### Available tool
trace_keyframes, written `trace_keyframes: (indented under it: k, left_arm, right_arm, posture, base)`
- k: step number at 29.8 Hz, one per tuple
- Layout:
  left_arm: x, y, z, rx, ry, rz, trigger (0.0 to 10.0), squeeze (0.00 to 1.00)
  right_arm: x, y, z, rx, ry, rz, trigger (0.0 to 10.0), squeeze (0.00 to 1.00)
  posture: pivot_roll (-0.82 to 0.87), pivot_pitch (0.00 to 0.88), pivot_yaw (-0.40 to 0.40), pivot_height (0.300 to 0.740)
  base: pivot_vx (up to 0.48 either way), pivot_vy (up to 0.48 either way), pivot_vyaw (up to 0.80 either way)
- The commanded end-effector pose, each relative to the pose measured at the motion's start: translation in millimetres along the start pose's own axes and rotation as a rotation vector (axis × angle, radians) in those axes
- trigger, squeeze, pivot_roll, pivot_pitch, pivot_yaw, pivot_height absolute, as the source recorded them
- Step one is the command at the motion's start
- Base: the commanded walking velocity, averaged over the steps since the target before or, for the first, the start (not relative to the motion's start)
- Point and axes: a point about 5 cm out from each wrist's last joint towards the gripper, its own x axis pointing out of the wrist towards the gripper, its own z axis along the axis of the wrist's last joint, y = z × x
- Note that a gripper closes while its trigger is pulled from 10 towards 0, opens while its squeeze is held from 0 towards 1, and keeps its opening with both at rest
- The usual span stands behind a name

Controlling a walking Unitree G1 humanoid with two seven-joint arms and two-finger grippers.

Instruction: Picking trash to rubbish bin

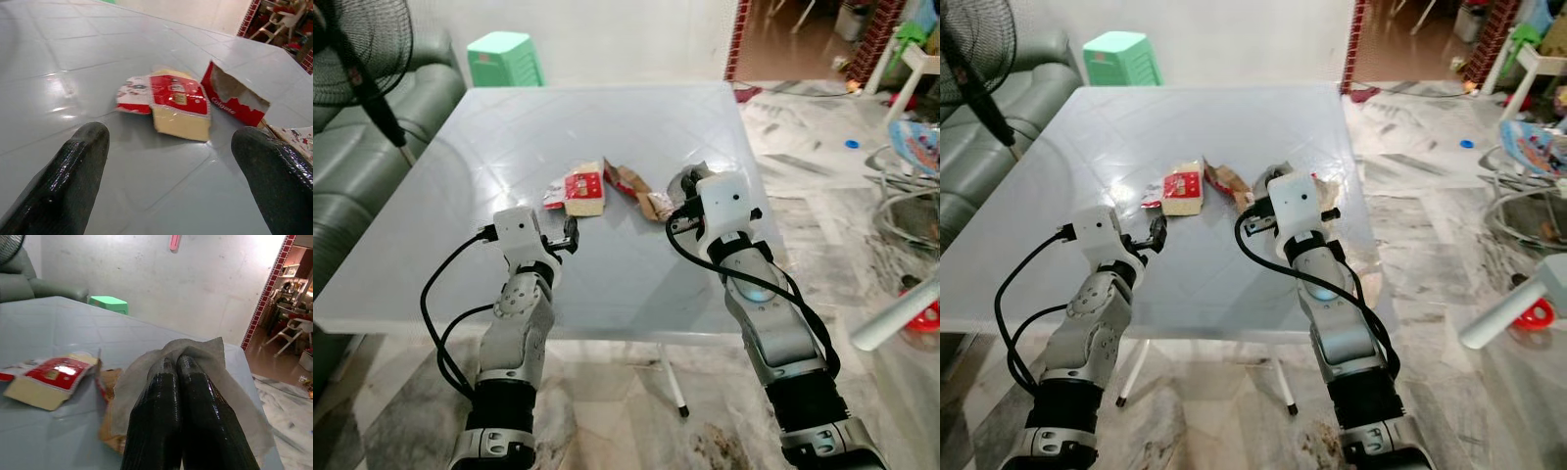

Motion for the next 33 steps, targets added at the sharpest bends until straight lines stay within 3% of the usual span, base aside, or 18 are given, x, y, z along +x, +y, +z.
trace_keyframes:
  k: [1,12,26,33]
  left_arm:
    - [0.3,0.5,7,0.005,-0.027,0.002,10.0,0.00]
    - [-0.4,2.7,4,0.007,-0.016,0.019,10.0,0.00]
    - [-5.1,10.2,2,-0.039,-0.012,0.151,10.0,0.00]
    - [-7.9,15.3,1,-0.119,0.026,0.240,10.0,0.00]
  right_arm:
    - [2.4,0.6,6,-0.006,-0.020,0.004,0.0,0.00]
    - [1.9,1.2,5,-0.005,-0.019,0.005,0.0,0.00]
    - [0.6,0.3,5,-0.009,-0.016,0.008,0.0,0.00]
    - [0.8,-0.1,5,-0.011,-0.016,0.007,0.0,0.00]
  posture:
    - [0.02,0.057,0.027,0.740]
    - [0.03,0.060,0.026,0.740]
    - [0.02,0.067,0.019,0.740]
    - [0.02,0.068,0.017,0.740]
  base:
    - [0.401,0.000,0.00]
    - [0.384,0.000,0.00]
    - [0.000,0.000,0.00]
    - [0.000,0.000,0.00]
